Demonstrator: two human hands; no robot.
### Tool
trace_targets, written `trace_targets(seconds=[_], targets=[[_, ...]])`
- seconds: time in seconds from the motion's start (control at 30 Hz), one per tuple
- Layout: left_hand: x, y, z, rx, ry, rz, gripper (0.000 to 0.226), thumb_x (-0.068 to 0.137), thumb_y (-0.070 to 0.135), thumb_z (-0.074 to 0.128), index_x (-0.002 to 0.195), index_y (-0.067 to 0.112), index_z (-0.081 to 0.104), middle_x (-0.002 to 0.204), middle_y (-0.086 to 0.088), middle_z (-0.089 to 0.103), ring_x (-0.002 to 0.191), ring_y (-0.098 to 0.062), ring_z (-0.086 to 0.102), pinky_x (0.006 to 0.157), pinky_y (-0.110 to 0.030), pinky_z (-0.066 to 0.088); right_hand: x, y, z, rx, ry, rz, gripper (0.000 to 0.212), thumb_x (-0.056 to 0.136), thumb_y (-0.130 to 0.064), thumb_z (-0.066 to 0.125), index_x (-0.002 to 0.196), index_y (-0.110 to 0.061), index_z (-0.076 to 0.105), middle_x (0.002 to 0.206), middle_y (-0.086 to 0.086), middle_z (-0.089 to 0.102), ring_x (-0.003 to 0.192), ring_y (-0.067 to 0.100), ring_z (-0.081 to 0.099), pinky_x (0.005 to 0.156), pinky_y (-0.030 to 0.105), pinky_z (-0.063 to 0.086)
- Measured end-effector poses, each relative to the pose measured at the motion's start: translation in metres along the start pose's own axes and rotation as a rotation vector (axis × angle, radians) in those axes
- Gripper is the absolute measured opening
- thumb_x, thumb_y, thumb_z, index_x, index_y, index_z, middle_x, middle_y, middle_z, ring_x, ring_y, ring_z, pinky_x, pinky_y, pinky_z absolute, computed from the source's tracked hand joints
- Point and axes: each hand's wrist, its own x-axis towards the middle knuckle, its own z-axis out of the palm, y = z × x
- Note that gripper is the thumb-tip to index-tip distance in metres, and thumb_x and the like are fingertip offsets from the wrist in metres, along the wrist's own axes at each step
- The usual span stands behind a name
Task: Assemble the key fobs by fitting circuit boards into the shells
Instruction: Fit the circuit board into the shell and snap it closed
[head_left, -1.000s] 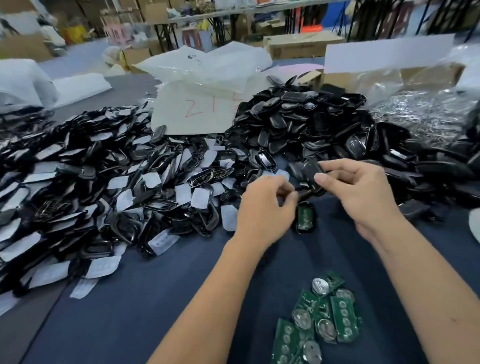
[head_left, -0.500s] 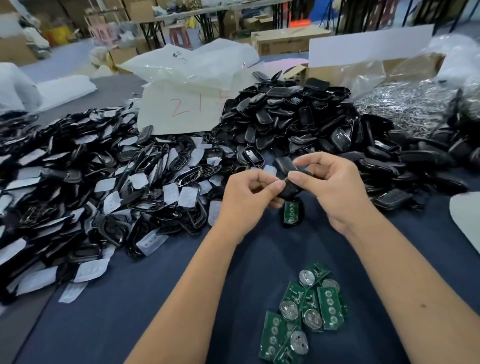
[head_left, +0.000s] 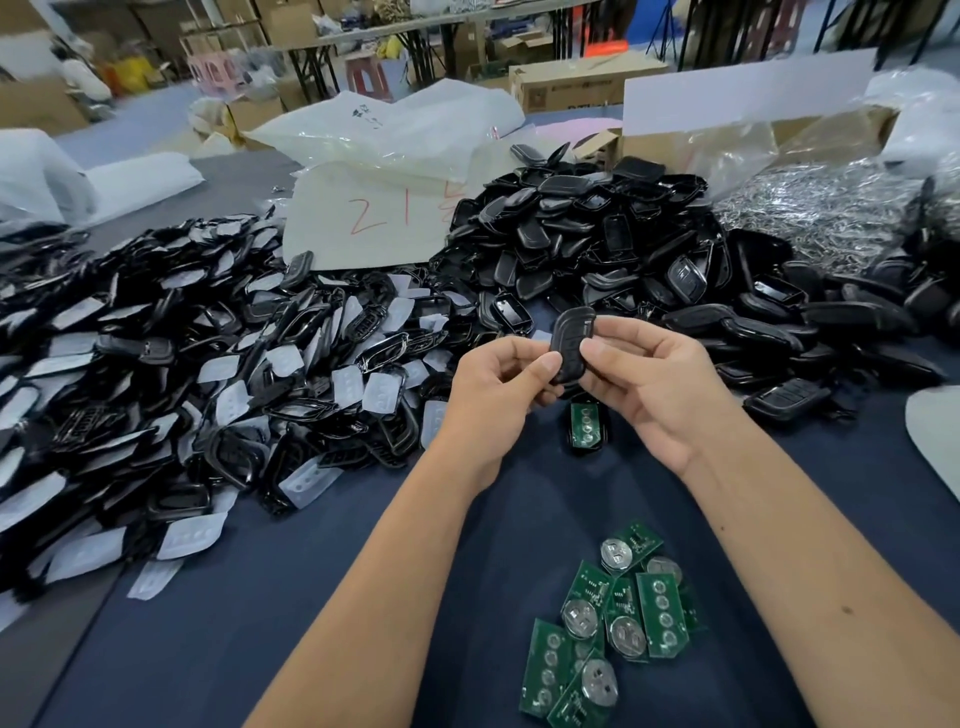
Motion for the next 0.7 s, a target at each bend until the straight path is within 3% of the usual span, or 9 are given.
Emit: trace_targets(seconds=[0.27,0.5,0.7], targets=[[-0.0014,0.0020,0.0003,-0.027,-0.031,-0.020,0.010,0.100,0.008,0.065,0.096,0.010,0.073,0.085,-0.006,0.071,0.073,-0.013,0.064,0.076,-0.030,0.055,-0.0011,0.0013,0.0008,-0.015,-0.033,-0.086,0.024,0.083,0.003,0.074,0.104,-0.009,0.073,0.088,0.006,0.080,0.081,0.017,0.077,0.073,0.027,0.061],[-0.0035,0.0055,0.0034,-0.079,-0.029,-0.030,0.013,0.102,0.003,0.058,0.106,-0.002,0.070,0.090,-0.018,0.063,0.068,-0.012,0.053,0.066,-0.024,0.044,-0.0024,0.0041,0.0038,0.039,-0.100,-0.103,0.024,0.090,0.009,0.065,0.109,-0.005,0.068,0.065,-0.009,0.070,0.063,0.006,0.069,0.064,0.019,0.056],[-0.0033,0.0074,0.0072,-0.209,-0.043,-0.035,0.016,0.102,0.002,0.057,0.091,0.005,0.069,0.072,-0.002,0.054,0.060,-0.009,0.038,0.056,-0.019,0.033,-0.0021,0.0006,0.0026,0.113,-0.088,-0.072,0.032,0.074,-0.005,0.074,0.106,-0.006,0.070,0.080,0.003,0.077,0.070,0.011,0.073,0.065,0.020,0.058]])
